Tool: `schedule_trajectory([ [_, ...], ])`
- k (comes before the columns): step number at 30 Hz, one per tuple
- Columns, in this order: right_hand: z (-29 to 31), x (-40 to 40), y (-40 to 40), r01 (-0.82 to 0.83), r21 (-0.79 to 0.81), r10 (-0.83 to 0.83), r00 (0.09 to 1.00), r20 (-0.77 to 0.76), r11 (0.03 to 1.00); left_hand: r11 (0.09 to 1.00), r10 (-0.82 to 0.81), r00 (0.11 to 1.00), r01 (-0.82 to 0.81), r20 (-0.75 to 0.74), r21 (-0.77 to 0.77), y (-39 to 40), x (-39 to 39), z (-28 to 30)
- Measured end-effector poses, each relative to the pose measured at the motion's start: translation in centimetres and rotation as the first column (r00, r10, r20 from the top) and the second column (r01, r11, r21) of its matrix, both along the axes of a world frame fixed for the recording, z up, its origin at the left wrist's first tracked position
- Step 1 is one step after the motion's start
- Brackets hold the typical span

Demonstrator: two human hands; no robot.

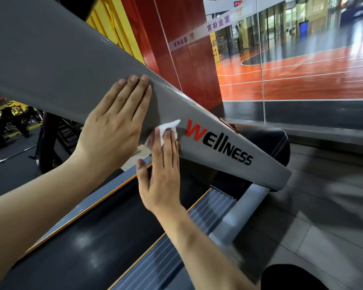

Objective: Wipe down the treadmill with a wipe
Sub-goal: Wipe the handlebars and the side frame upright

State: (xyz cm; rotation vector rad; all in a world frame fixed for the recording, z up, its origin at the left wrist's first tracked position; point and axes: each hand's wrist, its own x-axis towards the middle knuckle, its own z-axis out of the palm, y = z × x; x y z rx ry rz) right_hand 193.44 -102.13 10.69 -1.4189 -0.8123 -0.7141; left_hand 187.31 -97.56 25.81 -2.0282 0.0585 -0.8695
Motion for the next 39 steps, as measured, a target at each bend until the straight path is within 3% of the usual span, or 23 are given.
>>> schedule_trajectory([
  [2, -1.3, 0.5, 0.3, 0.055, -0.058, -0.052, 0.998, 0.046, 0.997, 1.000, 0.007, 1.000, -0.008, -0.012, -0.015, -0.2, -0.2, 0.1],
  [4, -4.9, 2.6, 0.2, 0.126, -0.114, -0.130, 0.991, -0.029, 0.985, 1.000, 0.010, 1.000, -0.010, 0.001, -0.015, -0.3, -0.2, 0.0],
  [7, -9.4, 5.5, -0.9, 0.149, -0.090, -0.173, 0.897, -0.406, 0.985, 0.999, 0.018, 1.000, -0.017, 0.011, -0.035, -0.5, 0.0, -0.3],
  [9, -8.8, 5.7, -1.0, 0.125, -0.046, -0.130, 0.835, -0.535, 0.991, 0.998, 0.014, 1.000, -0.013, 0.015, -0.053, -0.8, 0.2, -0.6],
  [10, -7.4, 5.3, -1.0, 0.106, -0.032, -0.108, 0.859, -0.500, 0.994, 0.998, 0.012, 1.000, -0.012, 0.002, -0.054, -1.0, 0.4, -0.8],
  [12, -4.2, 3.8, -1.0, 0.066, -0.033, -0.073, 0.965, -0.252, 0.997, 0.999, 0.011, 0.998, -0.013, -0.054, -0.041, -1.3, 1.1, -1.5],
  [15, -0.8, 4.1, -1.8, 0.033, -0.089, -0.032, 0.999, 0.011, 0.996, 0.999, 0.033, 0.994, -0.035, -0.103, -0.022, -1.7, 2.5, -2.3],
  [17, -0.7, 7.1, -2.7, 0.104, -0.099, -0.107, 0.994, -0.023, 0.990, 0.999, 0.028, 0.994, -0.032, -0.105, -0.038, -1.9, 3.5, -2.6],
  [21, -1.4, 14.3, -5.4, 0.172, -0.114, -0.200, 0.928, -0.315, 0.978, 0.999, 0.018, 0.994, -0.021, -0.106, -0.025, -2.0, 5.2, -3.4],
  [23, 0.3, 15.8, -5.9, 0.085, -0.118, -0.112, 0.964, -0.241, 0.989, 1.000, 0.003, 0.993, -0.004, -0.121, -0.009, -2.2, 6.2, -4.7],
  [25, 3.2, 16.1, -5.7, -0.029, -0.050, 0.025, 0.997, -0.075, 0.998, 1.000, -0.009, 0.991, 0.009, -0.137, -0.002, -2.4, 7.4, -5.9],
  [28, 3.7, 17.6, -5.8, -0.031, -0.070, 0.037, 0.996, 0.085, 0.997, 1.000, -0.003, 0.992, 0.005, -0.128, 0.014, -2.4, 8.6, -7.1],
  [31, -0.4, 20.8, -7.8, 0.088, -0.189, -0.082, 0.996, 0.041, 0.978, 0.996, 0.061, 0.995, -0.055, -0.085, 0.067, -2.2, 9.1, -7.6],
  [34, -1.9, 22.8, -8.8, 0.121, -0.242, -0.099, 0.990, 0.101, 0.963, 0.993, 0.078, 0.996, -0.074, -0.048, 0.089, -2.4, 9.5, -8.0],
  [39, -0.3, 22.0, -8.2, -0.203, -0.123, 0.215, 0.973, 0.087, 0.971, 0.986, 0.100, 0.995, -0.096, -0.020, 0.135, -2.5, 10.0, -8.1],
])
